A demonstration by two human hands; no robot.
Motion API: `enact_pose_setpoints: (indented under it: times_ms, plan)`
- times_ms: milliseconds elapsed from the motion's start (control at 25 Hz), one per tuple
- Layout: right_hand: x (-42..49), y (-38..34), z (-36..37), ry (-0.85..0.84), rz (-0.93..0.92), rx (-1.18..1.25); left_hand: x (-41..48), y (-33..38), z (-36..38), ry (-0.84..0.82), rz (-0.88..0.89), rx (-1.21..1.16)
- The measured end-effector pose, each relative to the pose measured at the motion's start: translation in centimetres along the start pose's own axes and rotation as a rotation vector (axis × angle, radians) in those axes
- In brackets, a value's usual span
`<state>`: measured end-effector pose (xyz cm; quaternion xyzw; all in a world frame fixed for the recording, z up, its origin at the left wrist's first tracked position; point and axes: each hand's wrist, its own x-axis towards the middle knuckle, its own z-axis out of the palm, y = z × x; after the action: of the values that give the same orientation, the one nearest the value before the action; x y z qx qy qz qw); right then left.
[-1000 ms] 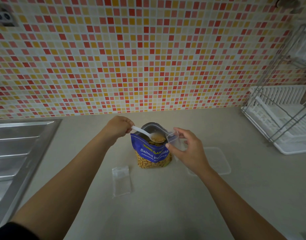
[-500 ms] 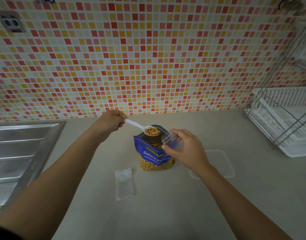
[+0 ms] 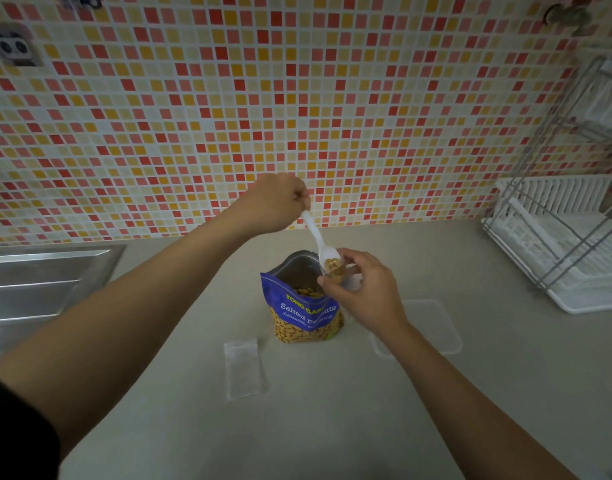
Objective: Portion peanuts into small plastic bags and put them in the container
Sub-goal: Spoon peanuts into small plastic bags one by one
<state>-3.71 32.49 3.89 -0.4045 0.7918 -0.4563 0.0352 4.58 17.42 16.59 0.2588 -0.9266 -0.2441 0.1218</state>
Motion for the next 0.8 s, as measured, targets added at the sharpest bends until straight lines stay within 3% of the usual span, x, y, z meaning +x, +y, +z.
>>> enact_pose_setpoints:
  times_ms: [160, 280, 400, 520, 640, 800]
  plan:
    - [-0.1, 0.0, 0.1, 0.034, 0.043, 0.055, 0.0, 2.3, -1.2, 0.127, 0.137, 0.188]
    - [-0.3, 0.3, 0.1, 0.037, 0.065, 0.094, 0.1, 0.2, -3.0, 0.182, -0.004, 0.152]
    - [-0.4, 0.9, 0.1, 0.029, 0.106, 0.177, -0.7, -3.0, -1.3, 0.042, -0.141, 0.174]
    - [-0.5, 1.3, 0.2, -0.016, 0.142, 0.206, -1.6, -4.0, 3.8, -0.121, -0.067, 0.371]
    - [-0.4, 1.7, 0.2, -0.041, 0.158, 0.234, -1.4, -3.7, 7.2, -0.191, -0.022, 0.488]
    - [-0.2, 2.2, 0.4, -0.030, 0.193, 0.289, -0.9, -2.8, 9.1, -0.213, -0.121, 0.481]
